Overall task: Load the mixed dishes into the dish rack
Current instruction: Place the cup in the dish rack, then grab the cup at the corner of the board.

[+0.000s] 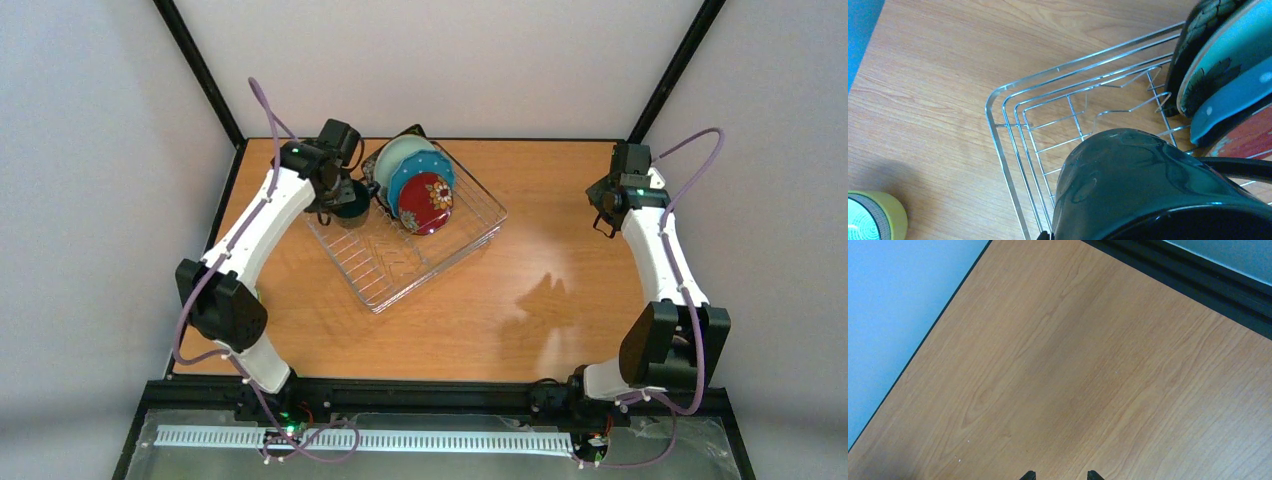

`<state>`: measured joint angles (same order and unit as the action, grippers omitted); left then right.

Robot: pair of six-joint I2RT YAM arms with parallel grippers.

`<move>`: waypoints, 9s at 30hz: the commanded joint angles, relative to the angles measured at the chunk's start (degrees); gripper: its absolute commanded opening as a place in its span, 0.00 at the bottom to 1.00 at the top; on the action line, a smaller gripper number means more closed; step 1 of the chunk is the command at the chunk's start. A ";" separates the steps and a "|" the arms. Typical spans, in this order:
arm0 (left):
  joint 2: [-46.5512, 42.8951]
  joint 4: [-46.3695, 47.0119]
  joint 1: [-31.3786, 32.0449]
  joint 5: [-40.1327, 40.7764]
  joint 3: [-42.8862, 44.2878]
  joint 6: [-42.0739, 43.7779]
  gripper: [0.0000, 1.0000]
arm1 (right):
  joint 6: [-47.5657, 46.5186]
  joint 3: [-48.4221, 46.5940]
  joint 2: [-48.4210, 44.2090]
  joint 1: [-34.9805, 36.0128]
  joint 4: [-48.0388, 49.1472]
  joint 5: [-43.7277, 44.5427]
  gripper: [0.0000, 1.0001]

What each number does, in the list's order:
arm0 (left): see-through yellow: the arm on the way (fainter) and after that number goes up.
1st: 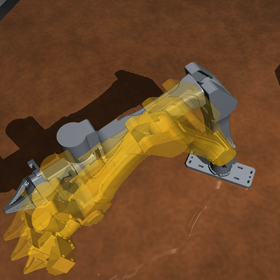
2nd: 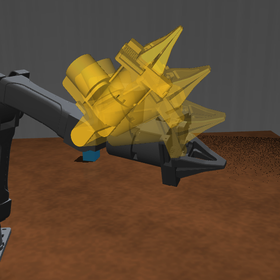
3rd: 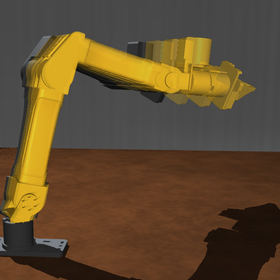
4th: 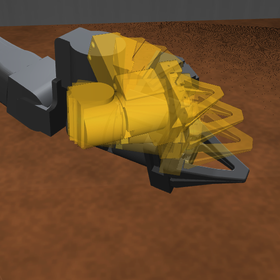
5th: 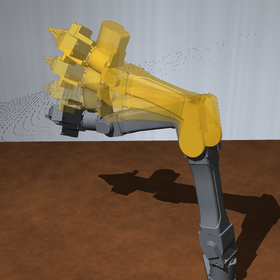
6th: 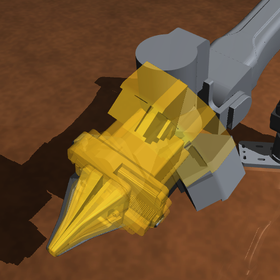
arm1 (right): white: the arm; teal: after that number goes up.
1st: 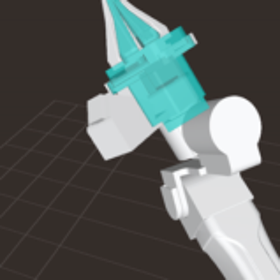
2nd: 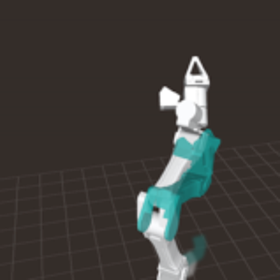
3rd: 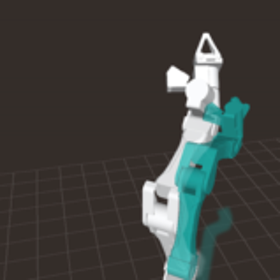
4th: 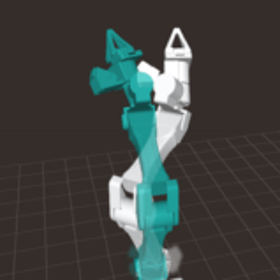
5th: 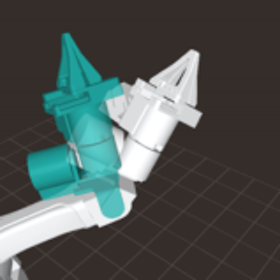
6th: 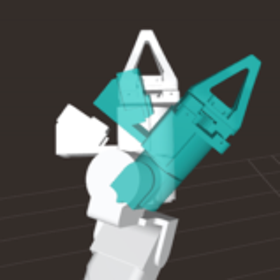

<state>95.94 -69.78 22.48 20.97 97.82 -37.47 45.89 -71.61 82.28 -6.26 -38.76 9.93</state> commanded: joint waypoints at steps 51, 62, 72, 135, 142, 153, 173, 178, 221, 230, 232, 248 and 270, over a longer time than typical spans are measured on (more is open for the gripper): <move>2.22 10.81 -12.06 -10.85 -9.22 9.71 0.00 | 1.08 -0.85 6.62 -0.03 3.96 -0.23 0.59; 4.07 11.81 -12.03 -10.88 -10.98 9.70 0.00 | 1.69 -2.01 9.57 1.14 4.57 0.36 0.58; 5.38 12.42 -12.03 -10.86 -12.91 9.37 0.00 | 2.01 -3.24 12.10 1.83 4.92 0.62 0.59; -13.10 18.04 -10.77 -26.65 -12.27 5.31 0.65 | 2.35 -9.08 4.18 4.33 -6.98 6.62 0.59; -14.93 21.36 -0.65 -28.35 -13.91 5.87 0.63 | 6.20 -3.32 -3.36 4.33 -14.53 11.46 0.59; -20.83 27.29 12.84 -30.44 -25.11 4.34 0.62 | 20.67 11.09 -18.55 3.98 -26.93 12.26 0.59; -26.46 25.32 13.44 -35.30 -28.35 6.18 0.61 | 32.02 19.00 -29.30 -1.76 -37.42 15.31 0.57; -26.35 25.09 13.38 -35.29 -28.27 5.93 0.61 | 25.05 18.55 -28.58 -9.95 -35.18 14.72 0.59; -28.59 23.57 13.39 -36.47 -30.36 5.21 0.57 | 6.81 25.89 -22.52 -41.22 -21.18 7.79 0.64; -28.97 23.52 13.47 -37.69 -30.16 5.73 0.57 | 6.49 27.65 -21.10 -43.82 -18.73 6.06 0.64; -28.97 23.54 13.44 -37.96 -30.09 5.68 0.57 | 6.16 28.43 -20.52 -44.58 -17.72 5.17 0.64; -28.22 24.43 13.42 -37.66 -29.26 4.05 0.57 | 2.66 31.94 -15.41 -45.69 -9.60 -0.04 0.14; -27.56 26.73 13.44 -36.97 -29.55 0.21 0.52 | -7.28 26.43 -14.01 -29.43 -4.11 -8.92 0.02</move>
<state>68.18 -43.53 35.38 -16.25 66.81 -36.21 40.71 -42.81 66.59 -40.95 -44.91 4.82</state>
